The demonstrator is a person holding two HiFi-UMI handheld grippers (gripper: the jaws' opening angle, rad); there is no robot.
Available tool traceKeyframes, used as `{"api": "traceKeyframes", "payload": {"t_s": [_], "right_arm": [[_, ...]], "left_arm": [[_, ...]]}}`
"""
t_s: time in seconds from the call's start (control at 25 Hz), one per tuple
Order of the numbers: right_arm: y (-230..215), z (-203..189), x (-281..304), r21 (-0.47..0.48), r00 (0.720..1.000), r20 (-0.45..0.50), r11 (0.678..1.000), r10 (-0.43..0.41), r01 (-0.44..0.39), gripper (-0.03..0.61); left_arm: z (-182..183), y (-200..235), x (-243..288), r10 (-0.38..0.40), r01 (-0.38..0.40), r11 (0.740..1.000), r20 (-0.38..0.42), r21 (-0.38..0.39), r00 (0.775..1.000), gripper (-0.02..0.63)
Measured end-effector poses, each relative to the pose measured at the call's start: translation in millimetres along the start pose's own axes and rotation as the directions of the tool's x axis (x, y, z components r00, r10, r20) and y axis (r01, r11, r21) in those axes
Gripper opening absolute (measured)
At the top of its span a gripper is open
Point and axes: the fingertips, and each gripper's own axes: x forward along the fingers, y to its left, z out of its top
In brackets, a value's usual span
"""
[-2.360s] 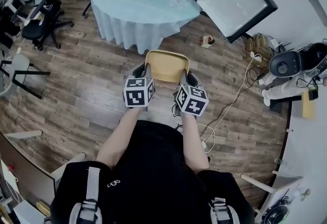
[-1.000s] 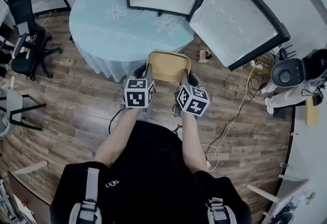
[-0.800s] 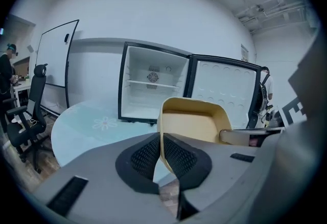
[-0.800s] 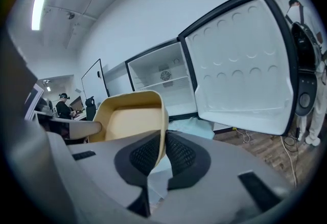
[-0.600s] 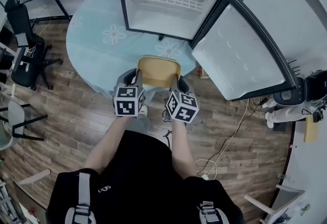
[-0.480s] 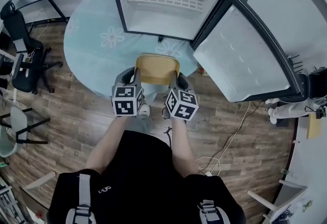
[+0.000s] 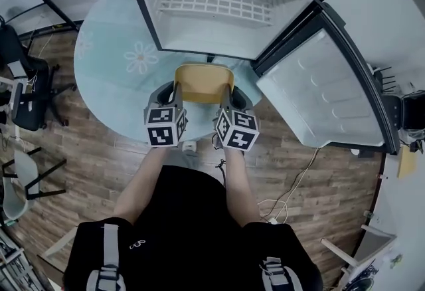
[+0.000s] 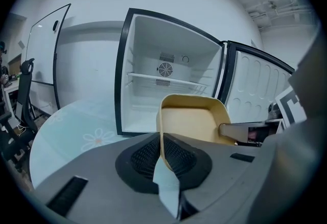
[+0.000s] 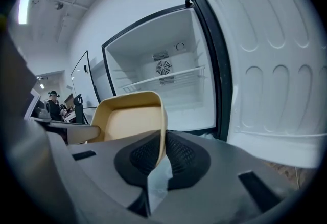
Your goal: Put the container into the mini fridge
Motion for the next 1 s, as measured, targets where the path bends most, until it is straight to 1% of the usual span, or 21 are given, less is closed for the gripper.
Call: {"api": "traceKeyframes", "payload": {"t_s": [0.28,0.44,0.76,1.0], "right_arm": [[2.6,17.7,24.4,-0.025,1.000,-0.010,0.999,-0.020,0.020,0.022],[5.5,32.4,31.7,-0.055,1.000,-0.004,0.998,-0.028,0.027,0.023],[-0.1,48.9,31.9,-0.081,0.998,0.005,0.995,-0.060,0.060,0.025],[-5.2,44.7,30.2,-0.087,0.997,-0.011,0.994,-0.071,0.070,0.025]], "left_arm": [[17.0,13.5,22.7,-0.027,0.027,0.999,0.007,-0.026,1.000,0.020],[29.1,18.9,30.1,-0.036,0.038,0.998,0.027,-0.049,0.999,0.020],[42.8,13.9,40.6,-0.065,0.067,0.996,0.034,-0.061,0.997,0.020],[39.2,9.8,43.6,-0.068,0.069,0.995,0.020,-0.071,0.997,0.020]]}}
